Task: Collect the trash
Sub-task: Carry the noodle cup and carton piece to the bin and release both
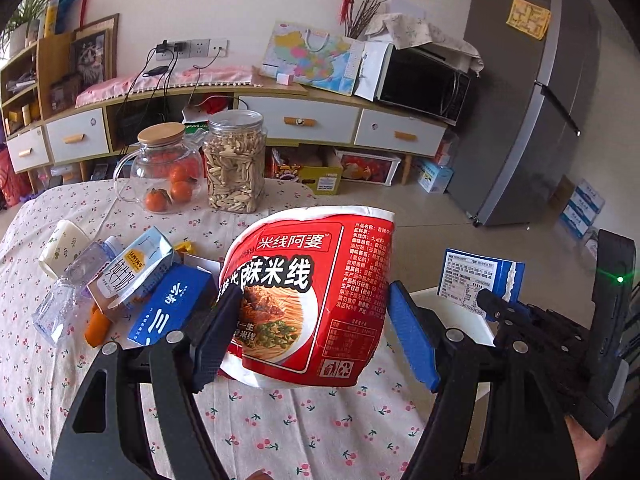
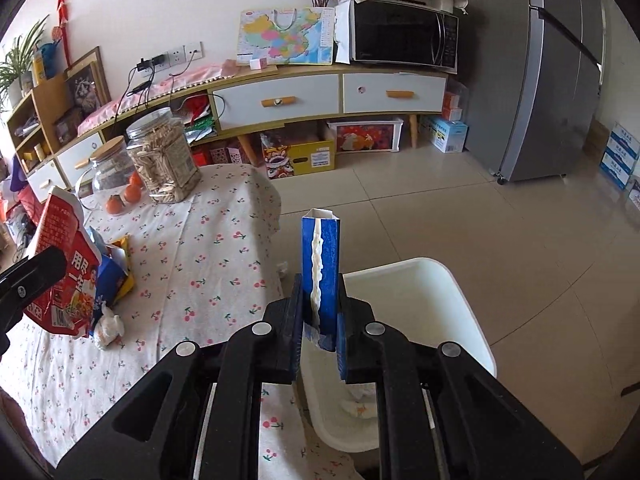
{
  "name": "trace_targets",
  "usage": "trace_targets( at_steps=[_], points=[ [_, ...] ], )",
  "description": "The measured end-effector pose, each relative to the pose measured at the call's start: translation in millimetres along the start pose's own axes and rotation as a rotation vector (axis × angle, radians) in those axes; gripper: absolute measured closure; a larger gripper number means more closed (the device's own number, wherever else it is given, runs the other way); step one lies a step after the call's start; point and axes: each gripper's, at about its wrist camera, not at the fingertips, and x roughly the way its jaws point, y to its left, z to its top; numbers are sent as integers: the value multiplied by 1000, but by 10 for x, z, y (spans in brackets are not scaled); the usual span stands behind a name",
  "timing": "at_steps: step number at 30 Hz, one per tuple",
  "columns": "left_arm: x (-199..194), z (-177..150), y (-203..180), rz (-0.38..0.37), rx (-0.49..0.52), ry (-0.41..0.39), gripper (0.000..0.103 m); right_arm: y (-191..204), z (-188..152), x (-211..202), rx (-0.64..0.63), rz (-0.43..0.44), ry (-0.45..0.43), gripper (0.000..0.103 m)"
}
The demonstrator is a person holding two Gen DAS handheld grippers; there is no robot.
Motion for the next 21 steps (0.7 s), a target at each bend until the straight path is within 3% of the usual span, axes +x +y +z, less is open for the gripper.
trace_targets(
  at_steps=[9,13,15,17,21],
  points=[
    [145,-24,-488,-66,61,-8,30,-301,-27,79,-23,-150,8,85],
    [243,-21,-672,-121,49,4,31,-494,-27,56,22,-197,5,56],
    [316,-15,-772,-147,40,18,30,-606,-26,24,53,-226,-5,47],
    [386,-20,-859,-168,35,30,30,-715,-26,-12,84,-258,-19,28],
    [526,-41,-1015,-200,31,56,30,-959,-29,-85,141,-317,-45,21]
  ],
)
